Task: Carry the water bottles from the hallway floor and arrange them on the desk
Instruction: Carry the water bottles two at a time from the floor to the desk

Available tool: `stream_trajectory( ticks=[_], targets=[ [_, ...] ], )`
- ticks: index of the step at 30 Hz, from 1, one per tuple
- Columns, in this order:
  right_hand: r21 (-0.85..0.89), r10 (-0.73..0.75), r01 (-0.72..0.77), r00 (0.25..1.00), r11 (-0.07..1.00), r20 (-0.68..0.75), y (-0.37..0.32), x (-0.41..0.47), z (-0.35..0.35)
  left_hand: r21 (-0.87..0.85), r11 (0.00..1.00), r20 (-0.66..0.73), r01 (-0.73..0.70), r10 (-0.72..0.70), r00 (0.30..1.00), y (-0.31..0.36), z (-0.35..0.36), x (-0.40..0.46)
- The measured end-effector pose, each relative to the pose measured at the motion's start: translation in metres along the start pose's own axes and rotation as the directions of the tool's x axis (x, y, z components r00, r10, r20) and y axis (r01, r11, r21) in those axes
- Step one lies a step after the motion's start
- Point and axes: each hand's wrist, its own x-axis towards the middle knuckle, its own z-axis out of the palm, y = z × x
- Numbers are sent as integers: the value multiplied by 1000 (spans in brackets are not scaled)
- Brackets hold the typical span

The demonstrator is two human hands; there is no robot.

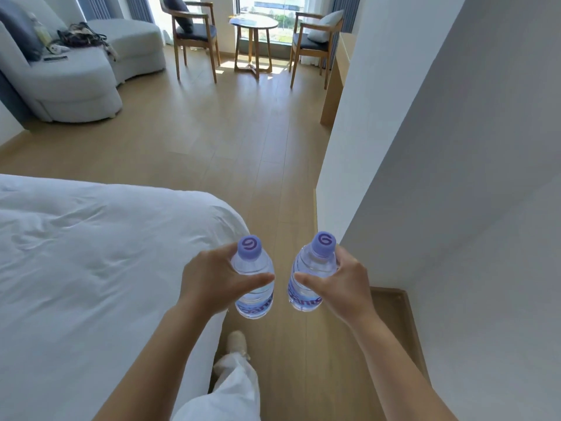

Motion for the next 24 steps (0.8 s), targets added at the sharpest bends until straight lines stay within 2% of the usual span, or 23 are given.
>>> stream_trajectory(
  ticks=[8,13,24],
  targets=[
    [2,3,-2,996,1000,-88,-10,170,30,19,998,35,-56,55,998,-22,3,188],
    [1,4,-4,989,1000,-145,-28,274,44,-37,997,73,-73,75,995,-29,-12,306],
    [-41,5,-12,985,999,-170,-17,461,60,-76,997,101,-34,42,994,-44,7,498]
  ],
)
